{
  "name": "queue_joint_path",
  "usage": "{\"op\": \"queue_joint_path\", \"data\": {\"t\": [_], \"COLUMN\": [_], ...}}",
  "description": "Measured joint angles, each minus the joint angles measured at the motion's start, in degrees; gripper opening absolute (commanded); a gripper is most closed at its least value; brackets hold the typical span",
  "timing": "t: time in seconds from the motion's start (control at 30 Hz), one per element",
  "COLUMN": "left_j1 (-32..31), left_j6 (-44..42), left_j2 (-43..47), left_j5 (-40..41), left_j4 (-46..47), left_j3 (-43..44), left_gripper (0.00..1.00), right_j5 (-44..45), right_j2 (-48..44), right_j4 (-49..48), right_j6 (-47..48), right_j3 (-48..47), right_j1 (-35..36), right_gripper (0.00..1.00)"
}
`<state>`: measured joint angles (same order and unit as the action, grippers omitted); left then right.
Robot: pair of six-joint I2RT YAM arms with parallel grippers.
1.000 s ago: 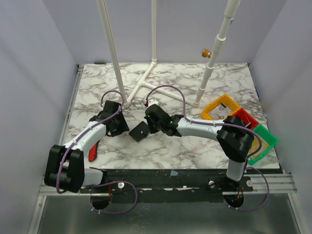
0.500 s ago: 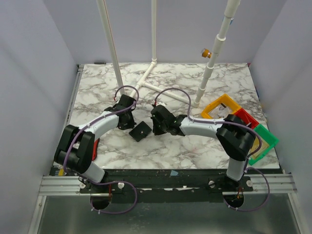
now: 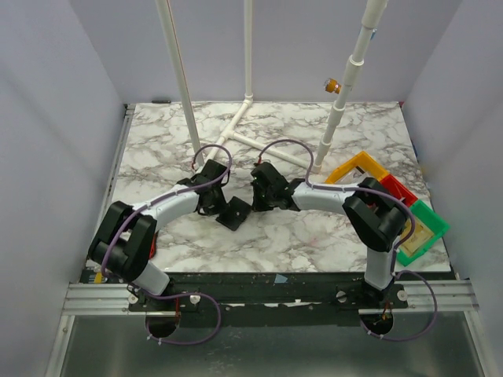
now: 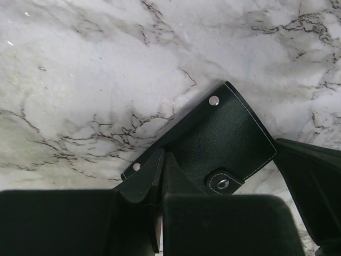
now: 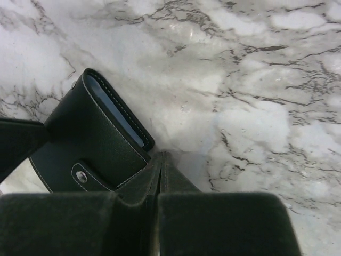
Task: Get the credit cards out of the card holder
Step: Move the card holder to the center of the board.
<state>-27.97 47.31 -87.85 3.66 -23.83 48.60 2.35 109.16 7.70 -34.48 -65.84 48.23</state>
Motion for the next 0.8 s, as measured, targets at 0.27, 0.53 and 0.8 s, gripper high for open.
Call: {"op": "queue_joint_path", "data": {"t": [0.27, 0.53, 0.8], "left_j1": [-3.7, -8.2, -8.7], "left_j6": [5.5, 10.2, 10.7], "left_j2": [0.5, 1.2, 7.4], "left_j5": [-0.5, -4.9, -4.4], "left_j4": [2.7, 5.6, 3.4], "left_j3": [-1.8, -3.5, -3.9], "left_gripper": [0.00, 0.00, 0.00], "right_j5": [0.6, 2.5, 6.4], "right_j2": [0.0, 0.0, -0.5], "right_j4": [0.1, 2.8, 6.7], "right_j6": [0.0, 0.9, 3.1], "right_j3": [0.0, -2.4, -5.9], "right_j1": [-1.5, -3.8, -4.1], "right_gripper": [0.01, 0.04, 0.34]}}
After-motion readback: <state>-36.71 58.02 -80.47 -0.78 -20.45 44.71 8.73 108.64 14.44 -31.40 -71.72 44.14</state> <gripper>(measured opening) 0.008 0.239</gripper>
